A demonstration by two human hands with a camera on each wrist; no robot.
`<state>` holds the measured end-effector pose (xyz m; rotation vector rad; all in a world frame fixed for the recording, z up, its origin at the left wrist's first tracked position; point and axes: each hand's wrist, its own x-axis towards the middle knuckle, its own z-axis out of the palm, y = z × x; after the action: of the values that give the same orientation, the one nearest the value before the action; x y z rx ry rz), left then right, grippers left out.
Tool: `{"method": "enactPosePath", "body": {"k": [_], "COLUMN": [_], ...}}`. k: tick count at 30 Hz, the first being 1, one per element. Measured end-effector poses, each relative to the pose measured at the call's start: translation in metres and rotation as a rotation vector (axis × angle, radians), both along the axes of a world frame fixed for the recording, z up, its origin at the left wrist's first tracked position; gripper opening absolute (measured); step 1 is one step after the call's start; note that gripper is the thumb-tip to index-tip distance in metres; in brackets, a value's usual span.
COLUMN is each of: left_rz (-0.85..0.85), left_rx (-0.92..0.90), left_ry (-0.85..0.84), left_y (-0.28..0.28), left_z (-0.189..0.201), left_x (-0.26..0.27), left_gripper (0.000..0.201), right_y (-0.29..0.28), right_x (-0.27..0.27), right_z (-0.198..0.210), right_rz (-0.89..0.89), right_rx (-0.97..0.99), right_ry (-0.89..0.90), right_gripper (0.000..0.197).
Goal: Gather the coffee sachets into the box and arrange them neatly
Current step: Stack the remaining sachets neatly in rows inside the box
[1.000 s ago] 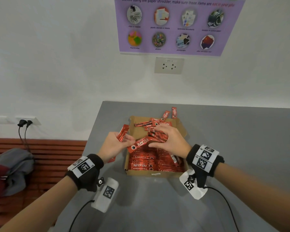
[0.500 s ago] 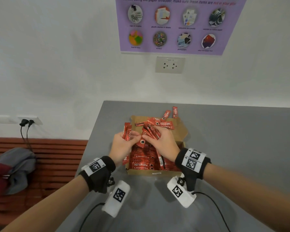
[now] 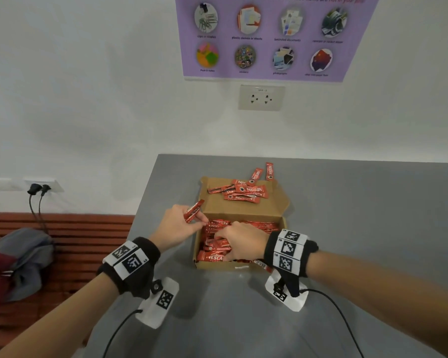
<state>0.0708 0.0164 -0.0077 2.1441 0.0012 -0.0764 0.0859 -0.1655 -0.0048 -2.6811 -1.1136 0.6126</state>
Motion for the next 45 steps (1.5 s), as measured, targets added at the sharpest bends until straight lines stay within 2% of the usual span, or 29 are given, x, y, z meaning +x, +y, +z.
{"method": "enactPosePath", "body": {"k": [7,12,15,20,23,24,26,28,31,34,37,39,42,45], "left_rz": [-0.092,-0.223,-0.273,-0.403,-0.440,-0.435,-0.437,-0.458,-0.496,-0.494,-0.513,-0.514,-0.497,-0.529], "left_rx": [0.104,0.146,0.140,0.310,0.379,0.382,0.364,0.368,0.389,0.404,0.478,0.503,0.547,0.572], "left_ry": [0.029,0.136,0.190,0.245,0.220,0.217,0.231,0.266,0.283,0.285,0.227,0.205,0.201,0.177], "left_y": [0.001,0.005,0.004,-0.005,-0.009,-0.008,-0.006,-0.006,-0.009,-0.010,-0.011,-0.014,-0.014,-0.015], "left_z": [-0.003,-0.007,-0.008,-0.005,-0.004,-0.004,-0.003,-0.003,-0.003,-0.003,-0.006,-0.009,-0.016,-0.019], "left_x": [-0.002,-0.004,-0.004,-0.005,-0.007,-0.007,-0.007,-0.006,-0.006,-0.005,-0.005,-0.005,-0.004,-0.005], "left_gripper": [0.012,0.015,0.014,0.008,0.027,0.026,0.011,0.010,0.024,0.017,0.024,0.010,0.027,0.026], "right_y": [0.008,-0.001,-0.007,-0.006,-0.005,-0.006,-0.007,-0.009,-0.010,-0.009,-0.009,-0.008,-0.009,-0.014], "right_x": [0.007,0.014,0.017,0.014,0.014,0.015,0.017,0.019,0.018,0.017,0.014,0.011,0.008,0.009], "right_z": [-0.009,-0.005,-0.003,-0.007,-0.006,-0.004,-0.001,0.001,-0.001,-0.002,-0.005,-0.009,-0.013,-0.015], "right_rz": [0.030,-0.069,-0.094,-0.064,-0.070,-0.080,-0.088,-0.078,-0.054,-0.045,-0.036,-0.025,-0.032,-0.033], "right_rx": [-0.011,0.109,0.117,0.045,0.060,0.074,0.087,0.064,0.029,0.030,0.037,0.042,0.068,0.081], "right_ry": [0.066,0.245,0.293,0.262,0.283,0.303,0.333,0.340,0.326,0.313,0.299,0.271,0.240,0.221], "right_gripper": [0.034,0.034,0.027,0.032,0.033,0.034,0.036,0.037,0.034,0.032,0.027,0.024,0.025,0.031]}}
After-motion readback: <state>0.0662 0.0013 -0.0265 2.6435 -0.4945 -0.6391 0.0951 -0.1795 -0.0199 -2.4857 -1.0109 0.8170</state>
